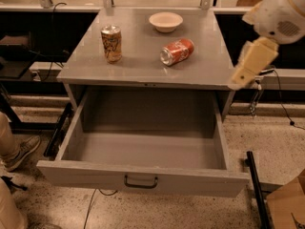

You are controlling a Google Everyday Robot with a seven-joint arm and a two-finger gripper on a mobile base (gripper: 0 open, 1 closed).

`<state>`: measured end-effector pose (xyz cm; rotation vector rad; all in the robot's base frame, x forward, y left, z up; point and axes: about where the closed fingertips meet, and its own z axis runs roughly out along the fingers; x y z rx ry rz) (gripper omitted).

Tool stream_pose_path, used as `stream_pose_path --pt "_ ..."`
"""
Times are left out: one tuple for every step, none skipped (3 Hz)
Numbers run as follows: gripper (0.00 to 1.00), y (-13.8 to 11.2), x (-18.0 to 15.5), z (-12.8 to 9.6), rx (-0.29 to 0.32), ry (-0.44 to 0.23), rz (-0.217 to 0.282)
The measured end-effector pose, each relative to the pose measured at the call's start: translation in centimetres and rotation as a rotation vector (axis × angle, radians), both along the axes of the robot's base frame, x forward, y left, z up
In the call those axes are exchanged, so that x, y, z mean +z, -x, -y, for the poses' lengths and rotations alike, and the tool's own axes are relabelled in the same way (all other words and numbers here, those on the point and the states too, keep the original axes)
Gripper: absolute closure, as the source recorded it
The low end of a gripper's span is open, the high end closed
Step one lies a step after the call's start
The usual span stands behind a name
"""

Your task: Place orange can into top drawer

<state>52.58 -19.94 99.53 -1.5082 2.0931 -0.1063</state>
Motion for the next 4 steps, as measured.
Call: stream_pose_path --pt "0.0 -6.3 0.1 -1.2 -0.107 -0.175 0.078" --pt "0.0 -6.2 0.1 -1.2 -0.104 -0.171 0.076" --pt "0.0 -6.5 -0.2 -1.9 -0.107 -0.192 0.08" --pt "0.0 -10.0 -0.6 -6.0 -0.083 -0.265 0.096"
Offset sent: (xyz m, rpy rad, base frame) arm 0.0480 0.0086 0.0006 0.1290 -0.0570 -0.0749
